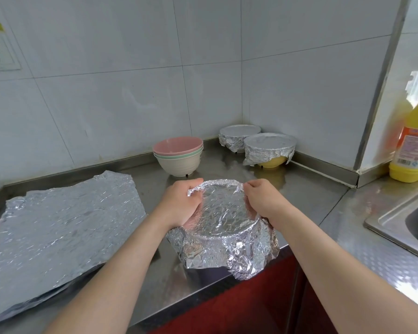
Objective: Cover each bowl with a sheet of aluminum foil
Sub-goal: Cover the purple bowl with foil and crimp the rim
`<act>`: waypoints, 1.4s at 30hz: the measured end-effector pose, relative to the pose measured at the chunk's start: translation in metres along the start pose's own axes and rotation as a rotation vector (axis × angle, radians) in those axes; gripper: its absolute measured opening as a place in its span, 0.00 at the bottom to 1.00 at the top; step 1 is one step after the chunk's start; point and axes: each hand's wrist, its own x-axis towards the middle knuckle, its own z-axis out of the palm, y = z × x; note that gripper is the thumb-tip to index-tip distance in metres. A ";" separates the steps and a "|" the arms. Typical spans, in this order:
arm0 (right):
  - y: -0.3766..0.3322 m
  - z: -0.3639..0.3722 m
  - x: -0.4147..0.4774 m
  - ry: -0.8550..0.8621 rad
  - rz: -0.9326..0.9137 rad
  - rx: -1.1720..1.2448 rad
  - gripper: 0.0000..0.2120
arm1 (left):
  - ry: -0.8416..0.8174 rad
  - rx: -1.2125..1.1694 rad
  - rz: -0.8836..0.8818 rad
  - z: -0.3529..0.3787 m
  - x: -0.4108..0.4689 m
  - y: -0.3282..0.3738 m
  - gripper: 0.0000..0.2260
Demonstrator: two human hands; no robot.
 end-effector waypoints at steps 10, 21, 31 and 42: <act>-0.016 -0.014 0.001 -0.079 0.001 -0.049 0.16 | 0.022 -0.092 0.001 -0.009 -0.007 0.001 0.18; -0.017 0.007 0.032 0.005 -0.144 -0.246 0.12 | 0.105 -0.056 -0.016 -0.004 0.024 0.004 0.07; -0.013 0.011 0.031 -0.022 -0.224 -0.283 0.15 | 0.000 -0.067 -0.062 -0.010 0.027 0.011 0.07; -0.014 0.008 0.023 -0.191 -0.149 -0.124 0.12 | -0.049 -0.051 -0.027 -0.017 0.017 0.004 0.11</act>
